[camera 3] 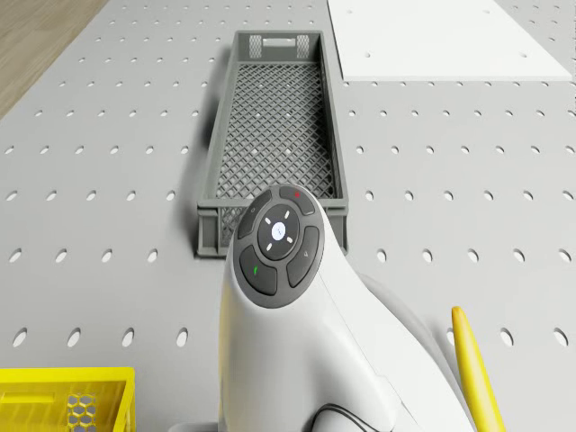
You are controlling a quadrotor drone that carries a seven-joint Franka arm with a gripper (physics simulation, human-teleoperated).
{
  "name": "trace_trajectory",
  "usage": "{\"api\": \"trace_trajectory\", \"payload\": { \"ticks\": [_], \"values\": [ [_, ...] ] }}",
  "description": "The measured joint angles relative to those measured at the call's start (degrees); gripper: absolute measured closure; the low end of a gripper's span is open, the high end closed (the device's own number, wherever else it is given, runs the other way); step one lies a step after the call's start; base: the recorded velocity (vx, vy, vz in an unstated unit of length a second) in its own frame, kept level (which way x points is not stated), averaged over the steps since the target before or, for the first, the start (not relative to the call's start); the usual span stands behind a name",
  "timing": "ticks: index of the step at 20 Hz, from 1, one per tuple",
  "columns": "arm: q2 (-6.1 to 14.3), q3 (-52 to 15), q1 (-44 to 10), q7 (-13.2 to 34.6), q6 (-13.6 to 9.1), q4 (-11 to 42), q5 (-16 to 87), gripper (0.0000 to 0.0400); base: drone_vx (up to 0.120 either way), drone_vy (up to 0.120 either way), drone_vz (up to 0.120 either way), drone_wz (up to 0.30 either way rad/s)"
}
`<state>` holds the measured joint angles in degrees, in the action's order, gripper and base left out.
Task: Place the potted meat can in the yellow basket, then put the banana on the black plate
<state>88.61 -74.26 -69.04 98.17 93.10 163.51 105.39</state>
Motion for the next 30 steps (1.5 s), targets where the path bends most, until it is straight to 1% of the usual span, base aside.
{"api": "trace_trajectory", "payload": {
  "ticks": [2,21,30],
  "values": [
    [0.0,0.0,0.0,0.0,0.0,0.0,0.0,0.0000,0.000,-0.120,-0.080,0.000],
    [-0.1,0.0,0.0,0.0,0.0,0.0,0.0,0.0000,0.000,-0.120,0.000,0.000],
    [-0.1,0.0,0.0,0.0,-0.1,0.0,0.0,0.0000,0.120,-0.120,0.000,0.000]
  ]
}}
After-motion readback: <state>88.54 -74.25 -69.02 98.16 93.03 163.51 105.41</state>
